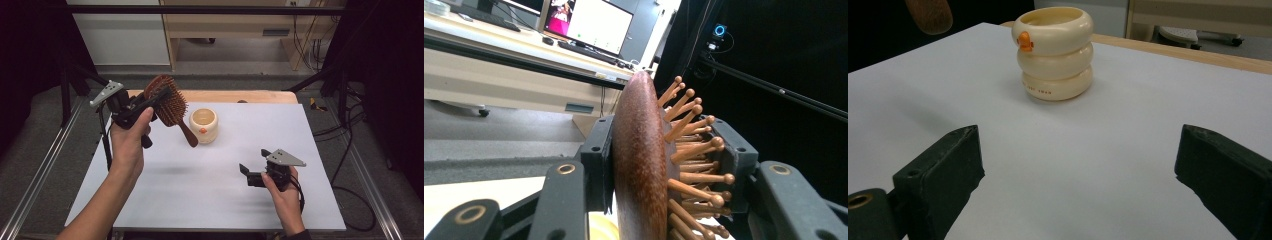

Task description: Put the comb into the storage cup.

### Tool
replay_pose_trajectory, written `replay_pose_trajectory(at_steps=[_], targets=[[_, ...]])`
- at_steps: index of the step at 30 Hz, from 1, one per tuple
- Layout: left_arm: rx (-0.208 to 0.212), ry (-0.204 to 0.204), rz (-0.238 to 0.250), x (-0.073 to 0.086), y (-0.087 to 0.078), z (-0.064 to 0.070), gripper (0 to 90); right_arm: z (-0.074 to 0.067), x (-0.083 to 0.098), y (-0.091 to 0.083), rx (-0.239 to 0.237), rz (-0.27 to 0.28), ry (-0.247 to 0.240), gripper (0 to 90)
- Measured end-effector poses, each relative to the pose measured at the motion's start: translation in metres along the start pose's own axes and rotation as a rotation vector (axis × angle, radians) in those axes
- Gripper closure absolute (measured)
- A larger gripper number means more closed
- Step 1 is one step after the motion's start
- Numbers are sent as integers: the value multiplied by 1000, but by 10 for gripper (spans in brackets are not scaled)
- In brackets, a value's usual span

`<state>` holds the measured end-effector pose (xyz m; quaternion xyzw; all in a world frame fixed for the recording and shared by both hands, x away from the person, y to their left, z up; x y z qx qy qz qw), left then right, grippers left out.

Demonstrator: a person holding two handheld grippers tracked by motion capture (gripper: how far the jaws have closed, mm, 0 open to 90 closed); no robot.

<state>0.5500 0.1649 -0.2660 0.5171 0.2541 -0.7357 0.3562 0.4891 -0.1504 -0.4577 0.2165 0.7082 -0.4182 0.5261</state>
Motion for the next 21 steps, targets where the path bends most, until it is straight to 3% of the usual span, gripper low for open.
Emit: replay_pose_trajectory(at_steps=[13, 21], targets=[[-6, 37, 2, -16, 15, -2, 512, 1, -1, -1, 8, 13, 15, 47], [-9, 40, 9, -17, 20, -4, 512, 1, -1, 0, 55, 14, -29, 54]])
Point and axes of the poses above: each handheld gripper's, and its own axes: y roughly forward along the jaws, x roughly out of its underside, z roughly to its right, the point moved 6 cm from there along y, roughly forward along the jaws, and after that the axes turned 1 degree about y, right-handed, at the moved point
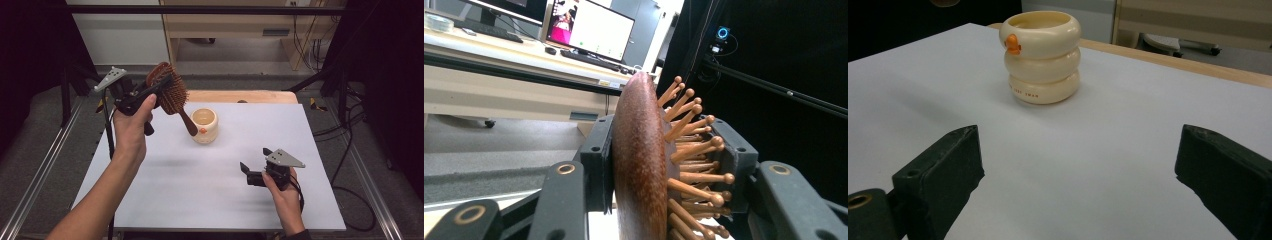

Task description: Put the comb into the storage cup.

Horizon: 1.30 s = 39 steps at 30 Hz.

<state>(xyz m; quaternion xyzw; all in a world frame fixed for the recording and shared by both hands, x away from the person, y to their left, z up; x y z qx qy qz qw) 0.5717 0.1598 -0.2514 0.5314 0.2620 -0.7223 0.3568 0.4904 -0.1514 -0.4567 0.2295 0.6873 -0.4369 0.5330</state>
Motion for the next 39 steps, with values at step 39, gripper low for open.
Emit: replay_pose_trajectory(at_steps=[39], targets=[[-7, 39, 2, 12, 64, -13, 511, -1, 1, 4, 16, 8, -37, 59]])
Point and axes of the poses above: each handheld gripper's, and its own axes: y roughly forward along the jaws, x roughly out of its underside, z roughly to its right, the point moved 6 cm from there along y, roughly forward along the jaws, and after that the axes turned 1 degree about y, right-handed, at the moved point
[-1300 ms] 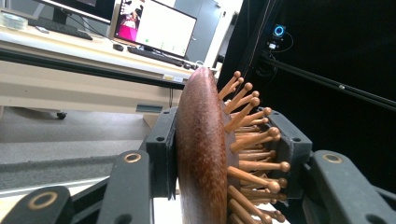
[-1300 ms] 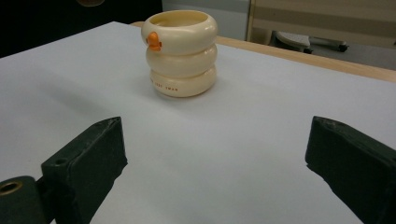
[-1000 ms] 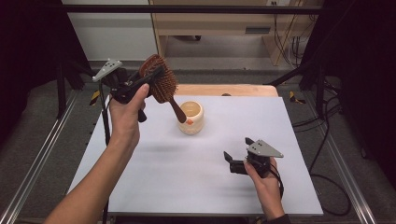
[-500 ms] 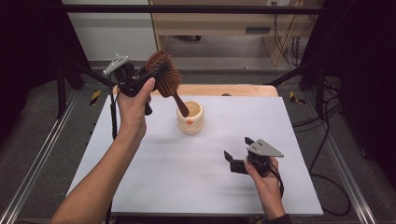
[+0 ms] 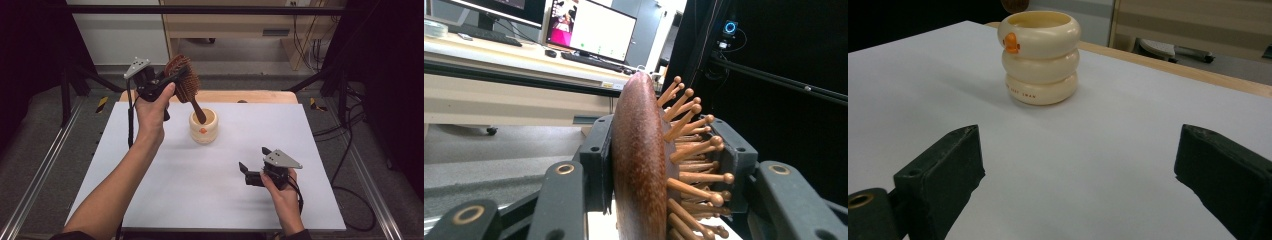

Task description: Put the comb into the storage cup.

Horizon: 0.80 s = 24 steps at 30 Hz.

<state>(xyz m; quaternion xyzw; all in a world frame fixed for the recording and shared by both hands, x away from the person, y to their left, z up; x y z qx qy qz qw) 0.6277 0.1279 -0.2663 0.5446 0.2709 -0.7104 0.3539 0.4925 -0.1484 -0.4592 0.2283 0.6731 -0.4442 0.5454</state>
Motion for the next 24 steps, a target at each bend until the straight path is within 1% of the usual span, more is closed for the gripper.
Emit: replay_pose_trajectory(at_steps=[2, 8, 13, 18, 24], targets=[[2, 4, 0, 0, 1, 1, 510, 0, 0, 0, 0, 0, 1, 63], [-5, -2, -1, 2, 5, -2, 510, 0, 0, 0, 0, -1, -3, 67], [-14, -3, 6, 0, 4, -2, 510, 0, 0, 0, -2, 0, -1, 66], [-16, -1, 1, 0, 4, -2, 510, 0, 0, 0, -2, 0, -2, 66], [-30, 5, 4, -4, 5, -5, 510, 0, 0, 1, -5, 1, 2, 66]])
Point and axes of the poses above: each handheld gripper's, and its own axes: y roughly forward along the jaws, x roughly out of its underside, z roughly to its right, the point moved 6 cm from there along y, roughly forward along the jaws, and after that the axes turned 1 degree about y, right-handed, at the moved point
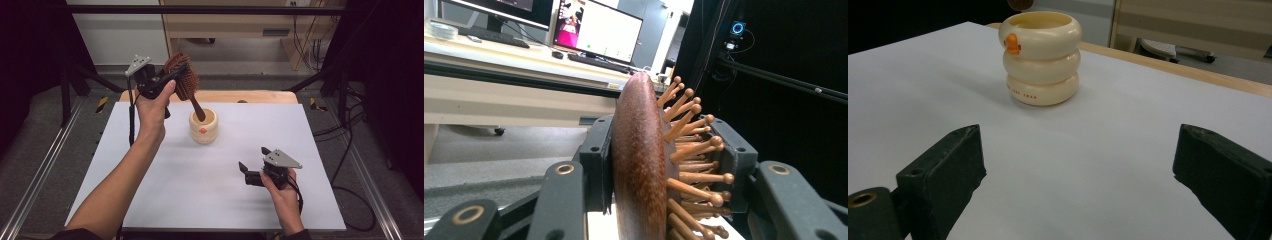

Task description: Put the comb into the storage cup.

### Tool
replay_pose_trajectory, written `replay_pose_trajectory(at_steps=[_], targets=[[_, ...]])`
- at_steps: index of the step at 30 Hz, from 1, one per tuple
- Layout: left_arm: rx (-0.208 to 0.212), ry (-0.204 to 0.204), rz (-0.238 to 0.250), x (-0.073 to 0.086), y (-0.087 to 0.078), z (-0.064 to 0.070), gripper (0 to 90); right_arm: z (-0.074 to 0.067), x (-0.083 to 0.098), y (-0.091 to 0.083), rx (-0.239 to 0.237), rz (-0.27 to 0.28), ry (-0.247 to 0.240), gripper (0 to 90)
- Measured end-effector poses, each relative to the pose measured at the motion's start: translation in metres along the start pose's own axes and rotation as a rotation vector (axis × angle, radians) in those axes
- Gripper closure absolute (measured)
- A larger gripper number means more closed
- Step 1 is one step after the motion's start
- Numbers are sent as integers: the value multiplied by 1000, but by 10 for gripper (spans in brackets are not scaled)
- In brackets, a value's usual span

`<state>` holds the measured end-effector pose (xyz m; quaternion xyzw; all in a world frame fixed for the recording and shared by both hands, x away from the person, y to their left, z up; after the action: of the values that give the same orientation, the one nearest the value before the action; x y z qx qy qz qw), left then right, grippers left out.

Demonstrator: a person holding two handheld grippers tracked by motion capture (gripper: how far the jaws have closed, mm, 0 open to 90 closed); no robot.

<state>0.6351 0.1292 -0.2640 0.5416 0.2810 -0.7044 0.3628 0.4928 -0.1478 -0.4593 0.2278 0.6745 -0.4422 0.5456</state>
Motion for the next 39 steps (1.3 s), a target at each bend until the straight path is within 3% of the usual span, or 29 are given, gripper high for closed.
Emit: replay_pose_trajectory(at_steps=[15, 39], targets=[[-21, 16, -7, 1, 5, -4, 509, -1, 0, 0, -6, 1, 5, 64], [-27, 45, -18, 9, 14, 4, 509, -1, 1, 1, -9, 0, 18, 54]])
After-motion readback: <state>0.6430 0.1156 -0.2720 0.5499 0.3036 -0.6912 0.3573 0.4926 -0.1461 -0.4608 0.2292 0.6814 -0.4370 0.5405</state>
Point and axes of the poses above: each handheld gripper's, and its own axes: y roughly forward along the jaws, x roughly out of its underside, z roughly to its right, the point moved 6 cm from there along y, roughly forward along the jaws, and after that the axes turned 1 degree about y, right-handed, at the moved point
